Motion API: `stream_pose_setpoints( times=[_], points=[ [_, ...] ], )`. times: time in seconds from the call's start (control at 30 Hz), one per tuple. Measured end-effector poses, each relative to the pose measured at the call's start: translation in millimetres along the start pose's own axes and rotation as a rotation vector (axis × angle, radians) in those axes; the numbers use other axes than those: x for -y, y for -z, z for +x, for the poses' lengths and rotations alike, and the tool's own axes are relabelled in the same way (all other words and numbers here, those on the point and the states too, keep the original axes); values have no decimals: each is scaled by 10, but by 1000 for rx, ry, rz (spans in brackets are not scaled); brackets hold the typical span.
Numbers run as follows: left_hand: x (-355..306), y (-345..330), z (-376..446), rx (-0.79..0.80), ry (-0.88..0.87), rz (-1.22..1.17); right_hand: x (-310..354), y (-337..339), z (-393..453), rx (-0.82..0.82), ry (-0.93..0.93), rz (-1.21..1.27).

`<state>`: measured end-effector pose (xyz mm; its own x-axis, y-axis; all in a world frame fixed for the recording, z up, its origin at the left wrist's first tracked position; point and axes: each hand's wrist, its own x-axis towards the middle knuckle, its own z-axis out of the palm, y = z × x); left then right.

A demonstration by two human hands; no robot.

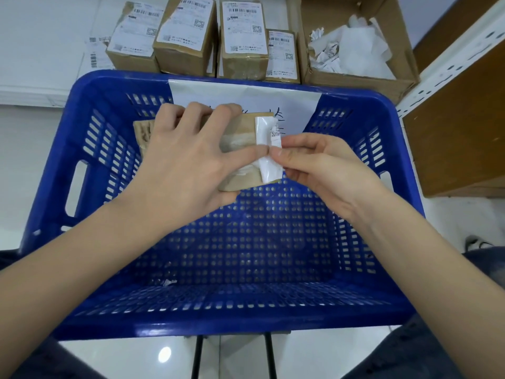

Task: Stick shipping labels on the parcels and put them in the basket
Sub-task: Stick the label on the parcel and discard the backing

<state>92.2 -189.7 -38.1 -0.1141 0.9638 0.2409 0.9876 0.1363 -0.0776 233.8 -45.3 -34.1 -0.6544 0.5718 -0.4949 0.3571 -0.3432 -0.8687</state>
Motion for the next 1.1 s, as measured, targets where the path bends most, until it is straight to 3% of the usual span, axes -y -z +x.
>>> stream_pose_setpoints(
  times=[0.43,0.77,0.93,1.1],
  points=[
    [0,-16,-5,-33,-28,43,10,19,34,18,93,-80],
    [-56,-53,-23,-10,12,60,57,-8,-72,-85,325,-458],
    [-3,-29,-8,-27,65,58,96,30,-113,139,180,-354],
    [15,-17,-4,-46,68,84,55,-18,-111,82,210,-280]
  ],
)
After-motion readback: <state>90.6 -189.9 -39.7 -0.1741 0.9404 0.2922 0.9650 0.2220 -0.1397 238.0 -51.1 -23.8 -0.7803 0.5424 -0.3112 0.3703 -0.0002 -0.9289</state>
